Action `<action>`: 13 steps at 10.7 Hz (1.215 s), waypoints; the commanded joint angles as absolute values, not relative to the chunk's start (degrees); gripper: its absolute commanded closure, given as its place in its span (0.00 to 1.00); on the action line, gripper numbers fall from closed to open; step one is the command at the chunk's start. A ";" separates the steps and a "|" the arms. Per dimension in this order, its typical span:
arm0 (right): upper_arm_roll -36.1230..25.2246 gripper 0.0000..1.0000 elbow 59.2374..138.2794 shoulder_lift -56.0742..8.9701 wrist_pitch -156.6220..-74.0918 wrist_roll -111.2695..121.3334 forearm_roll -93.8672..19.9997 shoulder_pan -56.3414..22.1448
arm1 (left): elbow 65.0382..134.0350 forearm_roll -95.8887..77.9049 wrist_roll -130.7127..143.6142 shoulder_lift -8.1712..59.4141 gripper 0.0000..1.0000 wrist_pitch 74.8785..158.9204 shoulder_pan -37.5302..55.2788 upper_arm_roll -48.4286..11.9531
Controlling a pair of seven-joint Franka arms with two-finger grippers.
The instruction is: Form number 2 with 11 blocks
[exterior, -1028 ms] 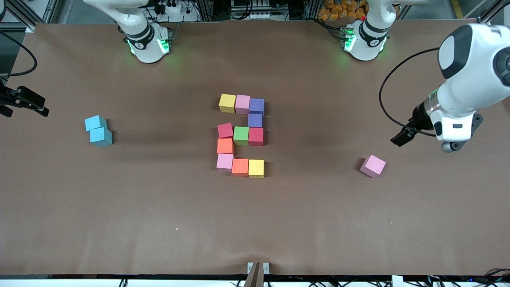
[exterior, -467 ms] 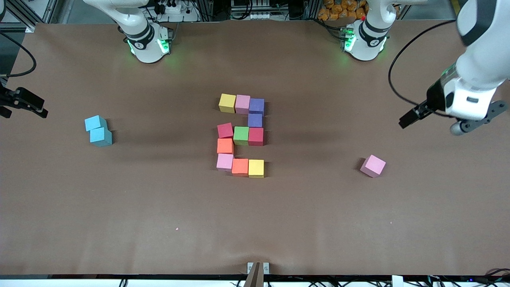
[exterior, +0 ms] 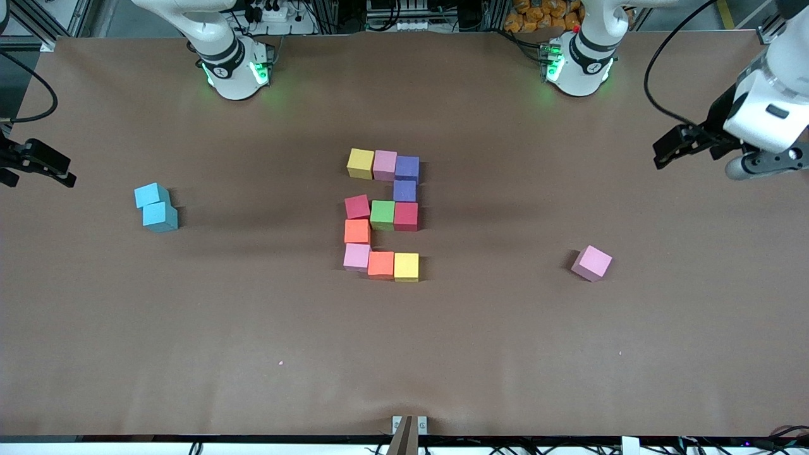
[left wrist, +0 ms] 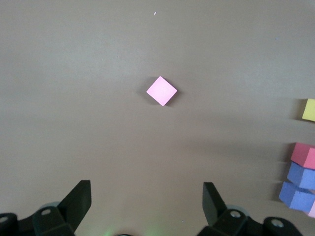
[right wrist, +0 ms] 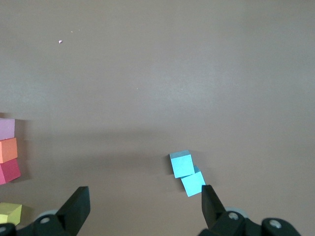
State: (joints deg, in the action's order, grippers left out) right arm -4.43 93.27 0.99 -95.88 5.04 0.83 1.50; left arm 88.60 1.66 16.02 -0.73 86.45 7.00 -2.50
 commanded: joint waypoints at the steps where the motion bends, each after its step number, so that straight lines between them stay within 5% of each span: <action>1: -4.48 0.00 93.43 1.58 -95.54 3.96 1.23 1.14 | 85.96 1.86 13.80 -1.05 0.00 83.94 7.03 -3.69; 13: -4.39 0.00 91.85 1.67 -94.22 3.78 1.49 0.70 | 83.50 0.35 5.27 -1.06 0.00 85.26 6.86 -3.43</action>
